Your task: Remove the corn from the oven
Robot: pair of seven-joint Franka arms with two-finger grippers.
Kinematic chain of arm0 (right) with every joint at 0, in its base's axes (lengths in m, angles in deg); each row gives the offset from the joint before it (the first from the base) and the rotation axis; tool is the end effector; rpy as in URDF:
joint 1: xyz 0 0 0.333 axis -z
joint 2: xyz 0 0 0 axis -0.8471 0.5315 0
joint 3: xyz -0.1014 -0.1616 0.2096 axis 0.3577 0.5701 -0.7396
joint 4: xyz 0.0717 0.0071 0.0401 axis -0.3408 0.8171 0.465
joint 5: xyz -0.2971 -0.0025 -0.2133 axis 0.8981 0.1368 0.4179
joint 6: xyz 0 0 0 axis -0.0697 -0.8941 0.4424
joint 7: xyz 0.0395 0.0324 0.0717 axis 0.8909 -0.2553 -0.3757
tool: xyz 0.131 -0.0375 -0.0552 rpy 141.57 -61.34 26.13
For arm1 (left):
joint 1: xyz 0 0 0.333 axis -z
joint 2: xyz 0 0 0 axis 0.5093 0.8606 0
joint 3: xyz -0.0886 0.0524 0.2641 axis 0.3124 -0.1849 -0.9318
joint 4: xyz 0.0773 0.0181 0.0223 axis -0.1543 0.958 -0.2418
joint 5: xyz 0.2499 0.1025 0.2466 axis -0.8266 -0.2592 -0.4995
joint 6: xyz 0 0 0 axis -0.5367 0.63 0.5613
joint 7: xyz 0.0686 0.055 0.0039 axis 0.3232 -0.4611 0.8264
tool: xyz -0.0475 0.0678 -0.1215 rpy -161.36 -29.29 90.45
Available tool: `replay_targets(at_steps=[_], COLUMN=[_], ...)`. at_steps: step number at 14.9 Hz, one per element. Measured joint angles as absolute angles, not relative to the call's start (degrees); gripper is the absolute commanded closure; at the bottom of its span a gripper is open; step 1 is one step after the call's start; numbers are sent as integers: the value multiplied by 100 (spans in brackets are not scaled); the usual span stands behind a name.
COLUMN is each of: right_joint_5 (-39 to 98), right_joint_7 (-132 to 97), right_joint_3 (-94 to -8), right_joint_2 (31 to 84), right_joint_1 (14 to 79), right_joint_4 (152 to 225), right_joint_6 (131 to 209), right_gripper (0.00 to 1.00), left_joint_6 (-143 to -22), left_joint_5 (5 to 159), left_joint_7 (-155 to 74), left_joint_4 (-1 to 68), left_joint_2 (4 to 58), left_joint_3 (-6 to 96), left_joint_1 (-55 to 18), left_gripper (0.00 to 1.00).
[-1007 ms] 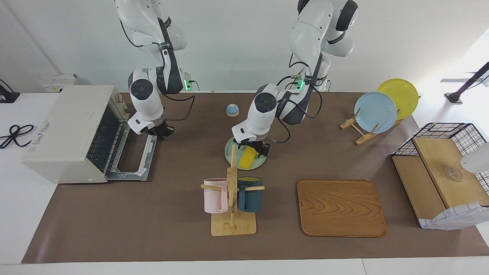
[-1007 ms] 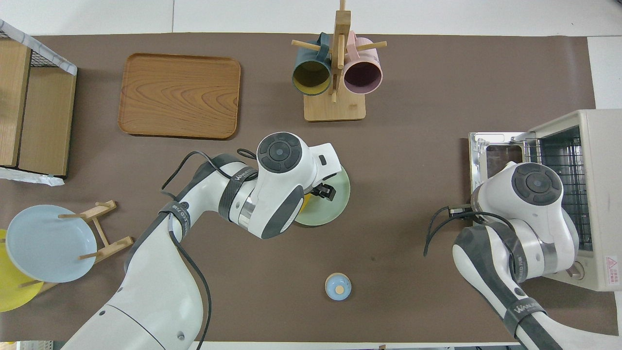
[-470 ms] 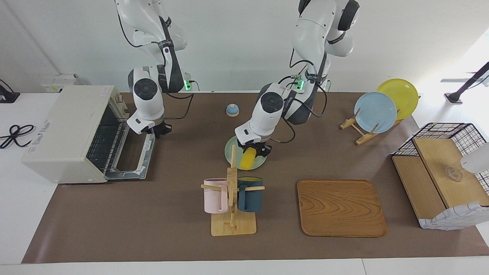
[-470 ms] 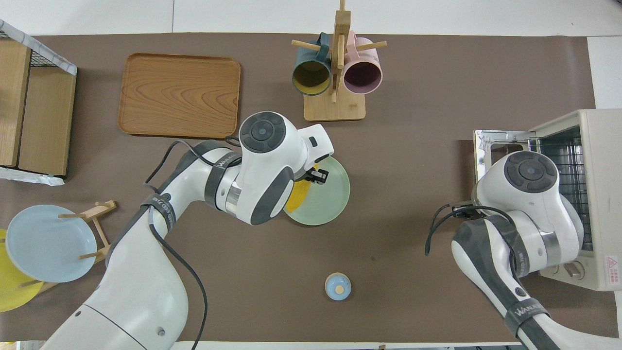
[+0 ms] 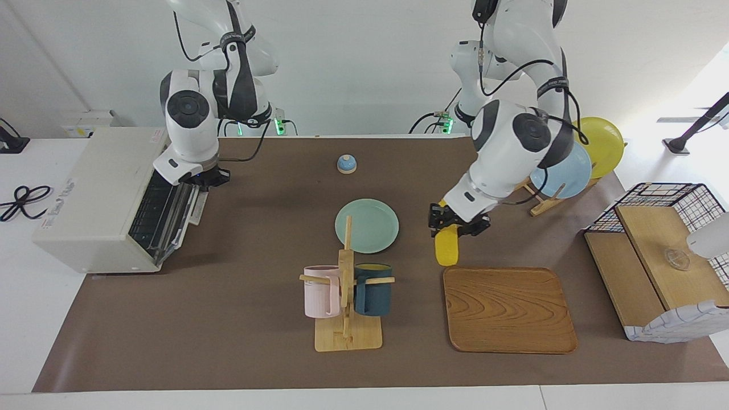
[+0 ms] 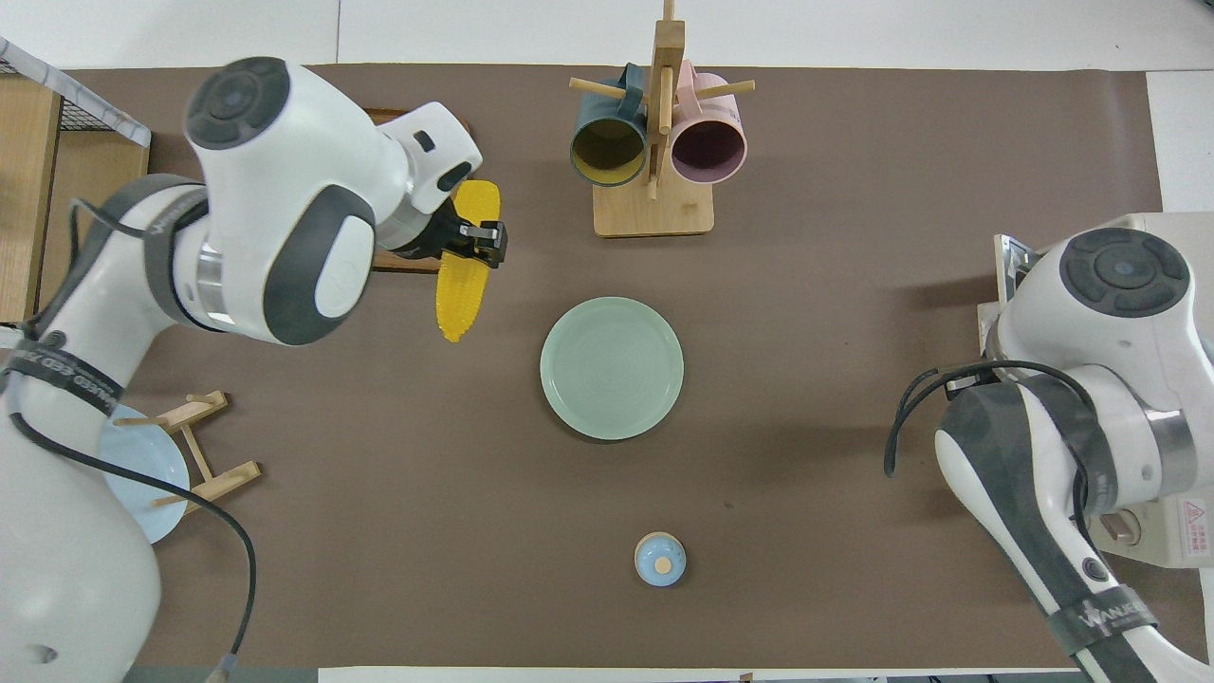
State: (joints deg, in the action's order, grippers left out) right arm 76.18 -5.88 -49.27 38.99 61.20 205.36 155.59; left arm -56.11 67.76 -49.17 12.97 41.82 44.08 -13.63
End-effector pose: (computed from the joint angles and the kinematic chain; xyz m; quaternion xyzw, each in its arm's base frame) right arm 0.4732 -0.0156 0.3714 0.9826 0.0345 -0.1150 0.1418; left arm 0.5959 -0.2272 0.3939 0.9920 -0.0740 0.0058 0.1021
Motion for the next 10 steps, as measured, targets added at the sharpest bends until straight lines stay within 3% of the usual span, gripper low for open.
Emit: replay_targets(at_steps=[3,7,10], right_joint_5=[7727,7718,7547], right_joint_7=[-1184,-1564,-1564], right_joint_3=[-4884,-4857,-4930], right_joint_2=[3803,3630,3622], right_joint_1=[6503,6649,6594], right_joint_4=[20283,20172,19577], right_joint_6=[15438,15345,14751], right_gripper=[100,100,100], left_joint_6=[-5612,-5870,-6262], left_joint_5=[6385,6107,6097], left_joint_7=[-4960,-4978,-5025], left_joint_4=[914,-149,-536], left_joint_2=[4614,5802,6394], left_joint_3=[4402,4311,4310], left_joint_1=[-1771,-2127,-2287], left_gripper=[100,100,100])
